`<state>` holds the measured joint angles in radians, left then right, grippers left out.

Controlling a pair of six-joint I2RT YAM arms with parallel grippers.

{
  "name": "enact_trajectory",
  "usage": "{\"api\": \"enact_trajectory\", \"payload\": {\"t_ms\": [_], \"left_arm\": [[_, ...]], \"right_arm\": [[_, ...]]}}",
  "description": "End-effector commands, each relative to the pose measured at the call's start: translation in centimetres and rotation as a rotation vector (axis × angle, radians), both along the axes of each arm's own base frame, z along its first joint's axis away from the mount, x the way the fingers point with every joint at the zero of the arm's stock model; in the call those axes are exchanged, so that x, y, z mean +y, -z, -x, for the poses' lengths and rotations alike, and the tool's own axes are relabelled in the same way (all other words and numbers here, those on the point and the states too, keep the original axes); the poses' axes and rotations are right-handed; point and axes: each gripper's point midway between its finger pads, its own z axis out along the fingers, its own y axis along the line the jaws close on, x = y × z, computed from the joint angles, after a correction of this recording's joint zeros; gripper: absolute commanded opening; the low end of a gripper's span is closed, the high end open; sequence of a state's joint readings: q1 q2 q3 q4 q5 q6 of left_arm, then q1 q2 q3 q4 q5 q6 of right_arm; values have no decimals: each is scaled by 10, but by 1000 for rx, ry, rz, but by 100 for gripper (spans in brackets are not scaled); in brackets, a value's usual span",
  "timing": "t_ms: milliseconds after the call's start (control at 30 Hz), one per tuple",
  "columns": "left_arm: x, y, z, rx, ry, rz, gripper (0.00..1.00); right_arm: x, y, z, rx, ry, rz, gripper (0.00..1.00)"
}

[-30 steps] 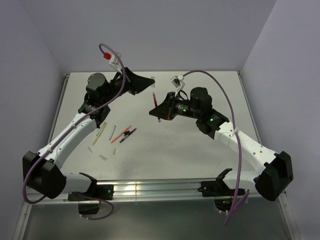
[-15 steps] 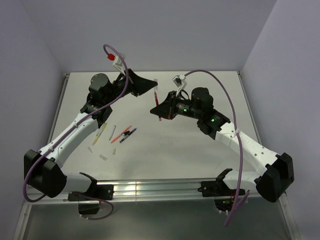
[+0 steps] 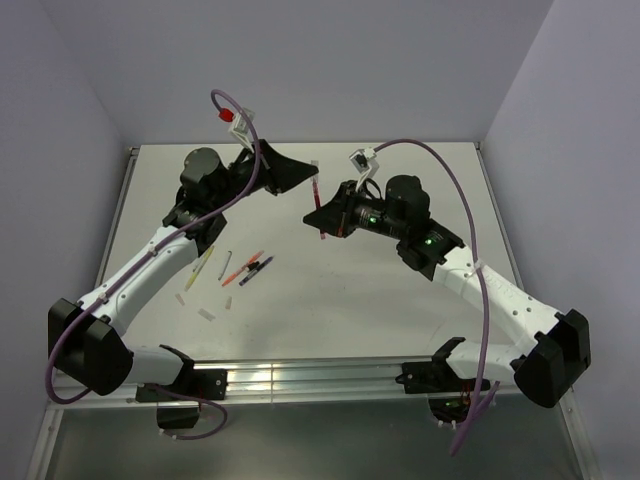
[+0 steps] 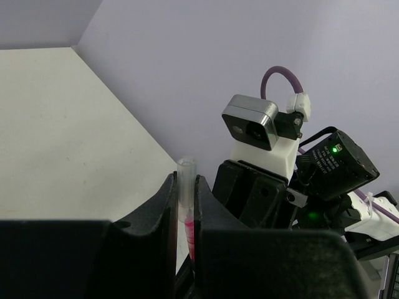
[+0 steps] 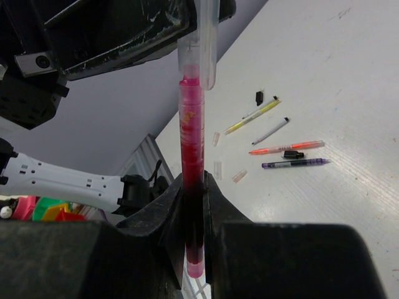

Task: Insert the pens into the pen caps
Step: Insert the pen cap onto the pen.

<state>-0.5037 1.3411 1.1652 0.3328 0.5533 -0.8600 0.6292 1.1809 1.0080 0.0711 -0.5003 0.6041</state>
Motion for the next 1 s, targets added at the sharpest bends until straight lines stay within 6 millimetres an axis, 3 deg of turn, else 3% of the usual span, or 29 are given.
{"api": "enact_trajectory", "payload": {"t_ms": [0, 267, 433, 667, 967], "left_arm": [[-2, -16, 9, -58, 25, 23, 0], [-7, -16, 19, -42, 43, 51, 0], [-19, -25, 43, -41, 34, 94, 0], [-34, -16, 73, -57, 35, 71, 0], [-35, -15, 112, -124, 141, 37, 0]], "right_arm": [[-11, -33, -3, -96, 55, -39, 0], [-16, -30, -10, -98, 107, -34, 0], [-29, -38, -12, -133, 178, -46, 0], [-44, -48, -9, -181, 239, -56, 0], [-52, -57, 1, -239, 236, -57, 0]]}}
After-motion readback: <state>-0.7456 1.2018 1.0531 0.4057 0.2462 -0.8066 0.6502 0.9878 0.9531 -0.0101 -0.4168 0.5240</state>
